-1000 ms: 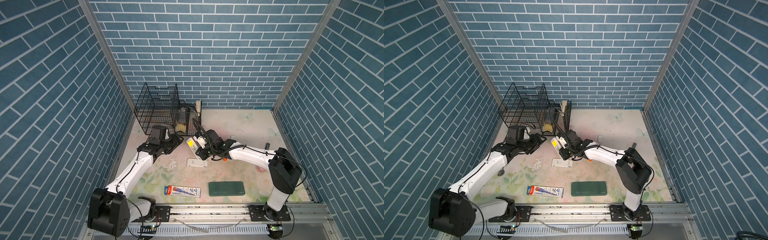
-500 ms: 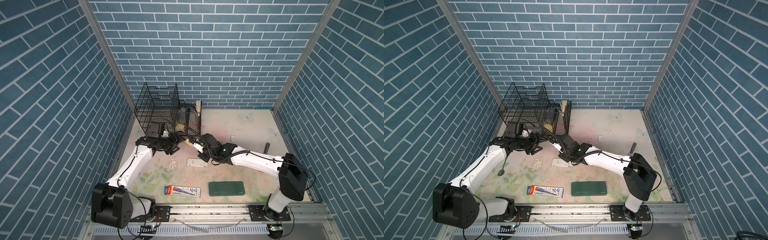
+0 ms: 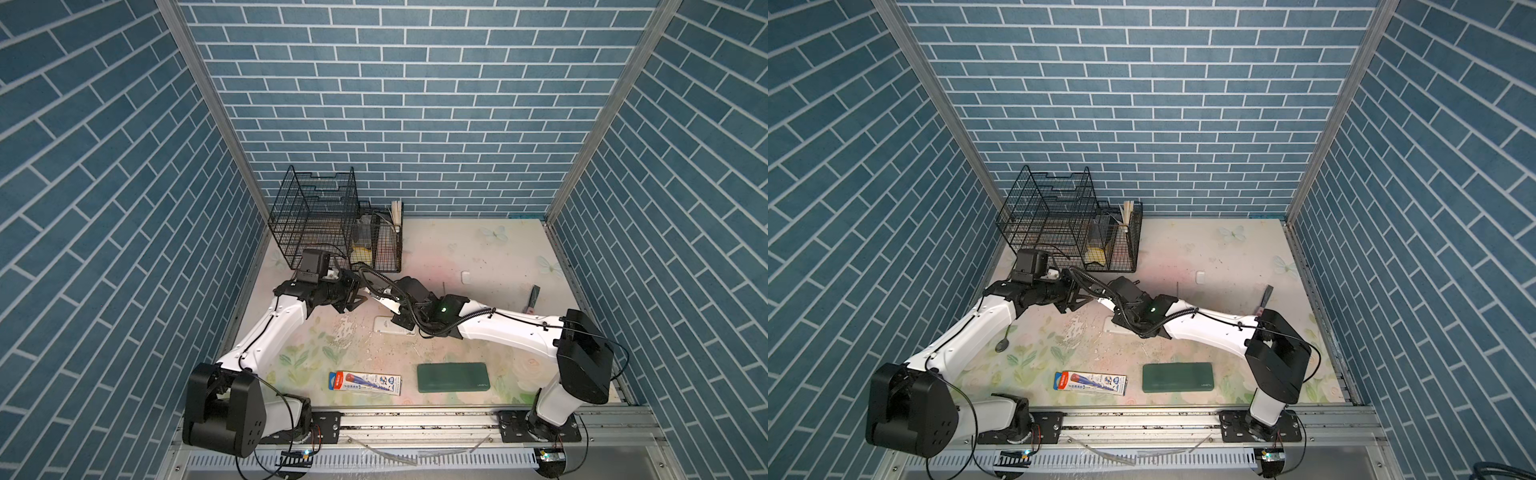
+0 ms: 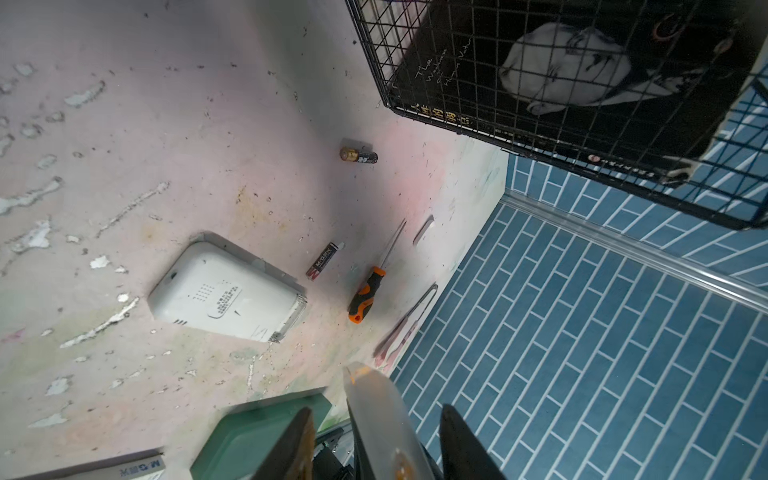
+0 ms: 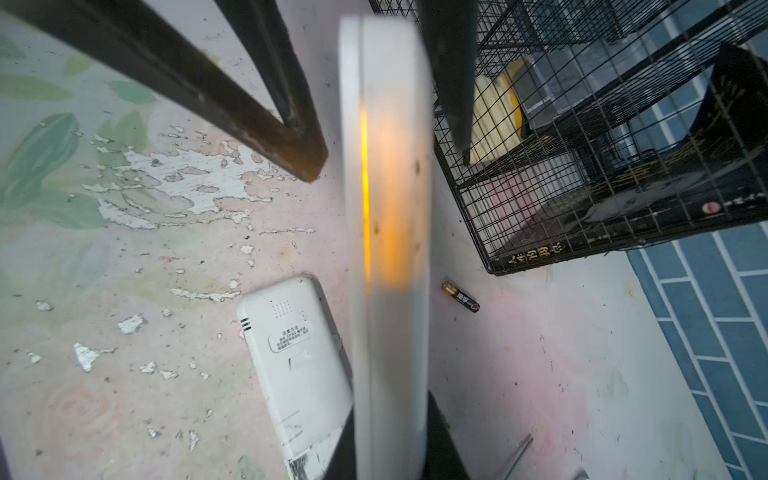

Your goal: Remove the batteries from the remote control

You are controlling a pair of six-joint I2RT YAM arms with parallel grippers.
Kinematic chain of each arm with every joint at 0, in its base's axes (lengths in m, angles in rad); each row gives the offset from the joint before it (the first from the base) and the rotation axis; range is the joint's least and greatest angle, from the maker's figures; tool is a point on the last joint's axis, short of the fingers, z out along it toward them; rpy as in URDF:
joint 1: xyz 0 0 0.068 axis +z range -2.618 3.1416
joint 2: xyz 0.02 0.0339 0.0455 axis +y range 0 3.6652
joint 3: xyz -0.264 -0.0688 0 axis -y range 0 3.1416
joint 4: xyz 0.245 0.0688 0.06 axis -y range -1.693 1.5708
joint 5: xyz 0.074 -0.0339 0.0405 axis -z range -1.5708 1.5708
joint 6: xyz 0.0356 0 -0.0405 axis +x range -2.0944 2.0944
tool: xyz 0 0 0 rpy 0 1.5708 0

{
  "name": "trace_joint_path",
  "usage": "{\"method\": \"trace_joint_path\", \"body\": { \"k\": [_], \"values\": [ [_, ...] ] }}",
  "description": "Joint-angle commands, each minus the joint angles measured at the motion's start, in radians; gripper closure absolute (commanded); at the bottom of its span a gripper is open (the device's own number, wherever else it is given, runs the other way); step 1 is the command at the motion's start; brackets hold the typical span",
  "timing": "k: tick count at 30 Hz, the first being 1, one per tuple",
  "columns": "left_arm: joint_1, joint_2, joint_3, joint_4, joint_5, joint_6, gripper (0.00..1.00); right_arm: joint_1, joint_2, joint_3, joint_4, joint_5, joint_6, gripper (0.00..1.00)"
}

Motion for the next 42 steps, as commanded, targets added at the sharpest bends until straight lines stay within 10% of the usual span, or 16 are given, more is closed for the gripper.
{"method": "trace_joint_path", "body": {
  "k": [1,17,42],
  "values": [
    [0.005,0.003,0.007,0.008,0.035,-0.032,0.55,0.01,-0.035,-0.029,0.121,0.08,-0.078,1.0],
    [0.003,0.043,0.037,0.015,0.066,-0.03,0.58,0.029,-0.001,0.018,0.205,0.115,-0.197,1.0],
    [0.005,0.065,0.029,0.075,0.071,-0.035,1.0,0.046,-0.009,-0.008,0.285,0.142,-0.211,1.0]
  ]
}}
